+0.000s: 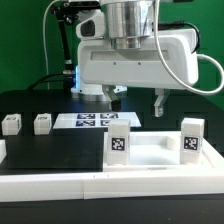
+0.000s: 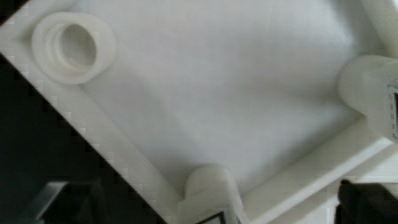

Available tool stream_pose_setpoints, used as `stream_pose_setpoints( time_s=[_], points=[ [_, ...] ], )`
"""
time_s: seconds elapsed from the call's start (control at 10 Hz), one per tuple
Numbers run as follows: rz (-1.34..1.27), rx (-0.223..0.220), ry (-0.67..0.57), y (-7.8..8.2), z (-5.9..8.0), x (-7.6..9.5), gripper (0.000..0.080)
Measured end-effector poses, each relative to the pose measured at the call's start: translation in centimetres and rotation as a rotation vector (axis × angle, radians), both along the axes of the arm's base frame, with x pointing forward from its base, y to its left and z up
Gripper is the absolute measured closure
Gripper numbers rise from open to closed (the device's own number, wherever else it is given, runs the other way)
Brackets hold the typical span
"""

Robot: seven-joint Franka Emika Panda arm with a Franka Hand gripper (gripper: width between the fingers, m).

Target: Assemble square table

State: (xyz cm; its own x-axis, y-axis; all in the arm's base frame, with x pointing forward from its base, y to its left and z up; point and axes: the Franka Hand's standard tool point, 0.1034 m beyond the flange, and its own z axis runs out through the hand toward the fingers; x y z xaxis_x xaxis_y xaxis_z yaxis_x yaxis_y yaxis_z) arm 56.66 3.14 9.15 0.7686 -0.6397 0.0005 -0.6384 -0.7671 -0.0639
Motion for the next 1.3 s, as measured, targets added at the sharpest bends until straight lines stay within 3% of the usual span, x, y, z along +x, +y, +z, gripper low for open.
stream_pose_setpoints(
  time_s=[0.4, 0.6, 0.9, 1.3],
  points=[
    [-0.118, -0.002, 0.002, 0.0, -0.2, -0.4, 0.0150],
    [-0.304, 0.003, 0.024, 0.8, -0.6, -2.3, 0.0150],
    [-0.529, 0.007, 0.086, 2.0, -2.7, -4.8, 0.0150],
    [-0.503, 0.004, 0.087, 2.1, -2.8, -4.8, 0.0150]
  ],
)
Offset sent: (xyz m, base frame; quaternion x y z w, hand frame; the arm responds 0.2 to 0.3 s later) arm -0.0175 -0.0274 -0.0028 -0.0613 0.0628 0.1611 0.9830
